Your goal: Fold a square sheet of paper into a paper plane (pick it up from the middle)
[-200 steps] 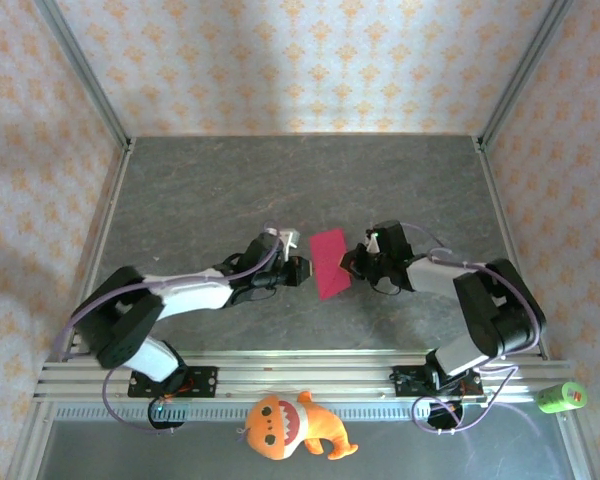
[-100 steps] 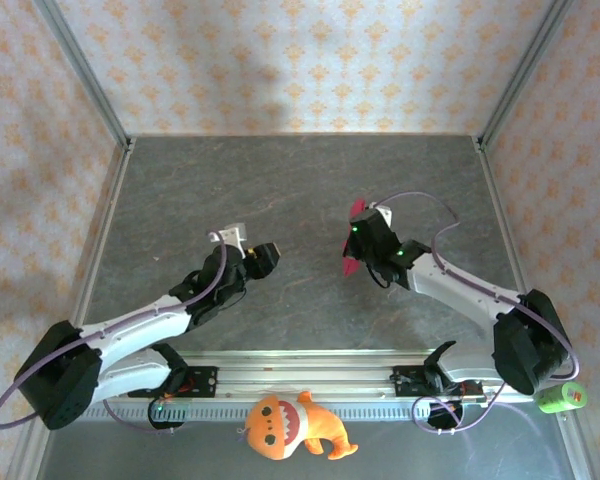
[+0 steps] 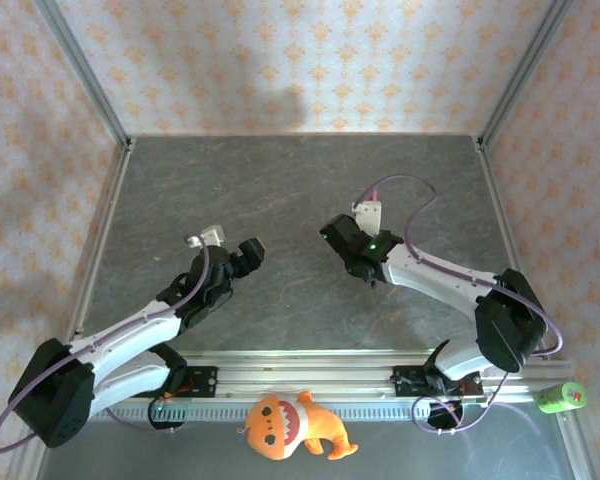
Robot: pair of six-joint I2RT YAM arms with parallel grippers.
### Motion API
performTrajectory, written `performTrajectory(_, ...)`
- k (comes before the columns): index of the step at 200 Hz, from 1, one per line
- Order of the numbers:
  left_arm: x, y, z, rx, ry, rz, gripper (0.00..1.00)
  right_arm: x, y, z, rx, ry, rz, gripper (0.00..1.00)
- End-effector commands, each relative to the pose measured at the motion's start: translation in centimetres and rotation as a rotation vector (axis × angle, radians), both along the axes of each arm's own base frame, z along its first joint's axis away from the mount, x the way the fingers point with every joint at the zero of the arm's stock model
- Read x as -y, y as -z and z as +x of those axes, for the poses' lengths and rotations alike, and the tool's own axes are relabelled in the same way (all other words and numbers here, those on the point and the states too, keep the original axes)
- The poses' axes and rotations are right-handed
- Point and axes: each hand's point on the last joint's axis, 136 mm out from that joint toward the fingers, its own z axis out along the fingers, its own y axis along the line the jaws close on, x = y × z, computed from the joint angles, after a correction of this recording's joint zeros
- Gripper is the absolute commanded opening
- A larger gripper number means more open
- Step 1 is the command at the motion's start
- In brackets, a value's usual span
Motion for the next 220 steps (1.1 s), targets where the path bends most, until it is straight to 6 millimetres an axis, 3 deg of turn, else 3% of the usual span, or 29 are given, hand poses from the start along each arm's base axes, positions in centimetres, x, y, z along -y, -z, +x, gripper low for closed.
performTrajectory(1, -1.8, -0.6, -0.6, 0.061, -0.075, -0.059, 0.94, 1.5, -0.5, 0.1, 0.017, 0.047, -0.111, 0.0)
performTrajectory(38, -3.8, -1.1, -1.6, 0.095, -0.133, -0.058, 0.96, -1.0, 3.1, 0.3, -0.102, -0.015, -0.083, 0.0)
performTrajectory(94, -4.8, -1.7, -2.5, 0.095, -0.151, -0.044, 0.97, -9.8, 8.6, -0.9, -0.342, -0.232, 0.041, 0.06)
performTrajectory(121, -4.5, -1.8, -2.6, 0.095, -0.132, -0.056, 0.97, -13.9, 8.9, -1.3, -0.402, -0.295, 0.24, 0.18)
performTrajectory(147, -3.4, -1.6, -2.7, 0.086, -0.078, -0.076, 0.96, -17.2, 7.0, -1.9, -0.418, -0.39, 0.52, 0.35)
performTrajectory(166, -1.9, -1.4, -2.5, 0.074, -0.007, -0.097, 0.94, -17.1, 5.1, -1.8, -0.396, -0.419, 0.706, 0.41)
performTrajectory(192, 1.0, -1.0, -2.2, 0.047, 0.126, -0.146, 0.86, -14.5, 3.6, -1.3, -0.364, -0.415, 0.931, 0.45)
performTrajectory(209, 3.2, -0.5, -1.9, 0.011, 0.212, -0.191, 0.78, -12.5, 4.1, -1.4, -0.38, -0.398, 1.058, 0.44)
performTrajectory(220, 4.8, -0.5, -1.6, -0.004, 0.275, -0.225, 0.73, -11.2, 5.1, -1.3, -0.393, -0.364, 1.094, 0.38)
